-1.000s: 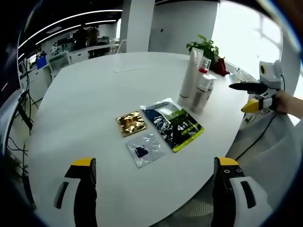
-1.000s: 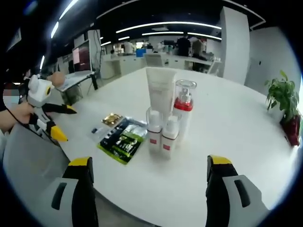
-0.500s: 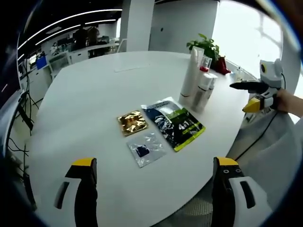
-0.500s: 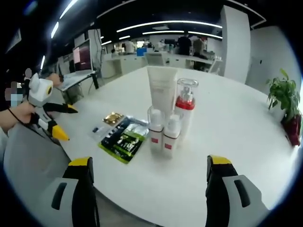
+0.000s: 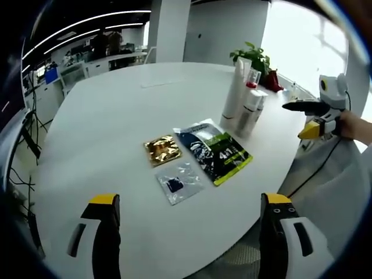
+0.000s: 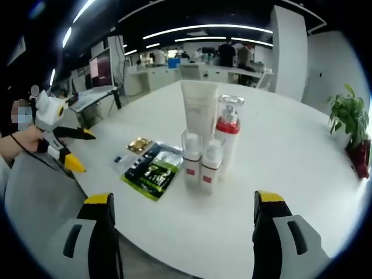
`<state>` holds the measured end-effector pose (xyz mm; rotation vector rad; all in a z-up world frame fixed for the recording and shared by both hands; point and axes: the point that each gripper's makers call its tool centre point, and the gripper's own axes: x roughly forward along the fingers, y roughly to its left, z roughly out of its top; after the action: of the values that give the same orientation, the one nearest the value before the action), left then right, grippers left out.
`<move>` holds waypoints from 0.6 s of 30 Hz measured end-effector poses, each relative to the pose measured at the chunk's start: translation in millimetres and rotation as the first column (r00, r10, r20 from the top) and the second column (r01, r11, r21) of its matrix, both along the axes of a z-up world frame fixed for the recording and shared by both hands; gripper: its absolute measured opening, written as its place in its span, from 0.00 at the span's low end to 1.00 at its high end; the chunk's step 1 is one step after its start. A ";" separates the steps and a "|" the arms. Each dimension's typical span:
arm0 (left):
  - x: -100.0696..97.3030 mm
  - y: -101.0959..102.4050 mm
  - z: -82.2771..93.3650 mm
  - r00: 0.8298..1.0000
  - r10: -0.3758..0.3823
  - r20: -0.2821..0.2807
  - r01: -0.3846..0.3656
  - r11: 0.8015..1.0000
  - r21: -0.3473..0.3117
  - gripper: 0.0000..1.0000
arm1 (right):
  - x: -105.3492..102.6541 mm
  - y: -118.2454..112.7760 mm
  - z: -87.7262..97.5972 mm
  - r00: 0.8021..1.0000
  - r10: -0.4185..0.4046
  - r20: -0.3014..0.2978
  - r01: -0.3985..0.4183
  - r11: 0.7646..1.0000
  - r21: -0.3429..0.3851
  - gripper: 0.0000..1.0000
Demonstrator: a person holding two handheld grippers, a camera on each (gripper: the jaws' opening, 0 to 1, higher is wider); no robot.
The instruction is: Arrange the skincare products in the storage area until every visible bottle or jar stands upright without overlapping.
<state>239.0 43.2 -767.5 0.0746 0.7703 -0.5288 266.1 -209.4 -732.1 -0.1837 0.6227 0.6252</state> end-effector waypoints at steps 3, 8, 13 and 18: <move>-0.2 0.1 -0.4 1.000 0.001 -0.002 -0.001 1.000 -0.001 0.95 | 0.9 -1.0 -1.4 1.000 -0.003 -0.004 0.003 1.000 0.002 0.99; -0.7 -0.1 -1.0 1.000 -0.001 -0.006 0.001 1.000 0.001 0.95 | 1.5 -1.4 -2.4 1.000 -0.003 -0.005 0.003 1.000 0.003 0.99; 0.0 1.7 -2.1 1.000 0.001 -0.009 -0.001 1.000 0.001 0.95 | 2.3 -1.7 -3.9 1.000 -0.003 -0.008 0.003 1.000 0.003 0.99; 0.1 2.0 -2.4 1.000 0.000 -0.010 0.000 1.000 0.000 0.95 | 2.3 -2.1 -4.9 1.000 -0.005 -0.011 0.005 1.000 0.003 0.99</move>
<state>239.1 45.2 -769.9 0.0718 0.7800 -0.5292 268.5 -211.5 -736.9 -0.1758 0.6326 0.6232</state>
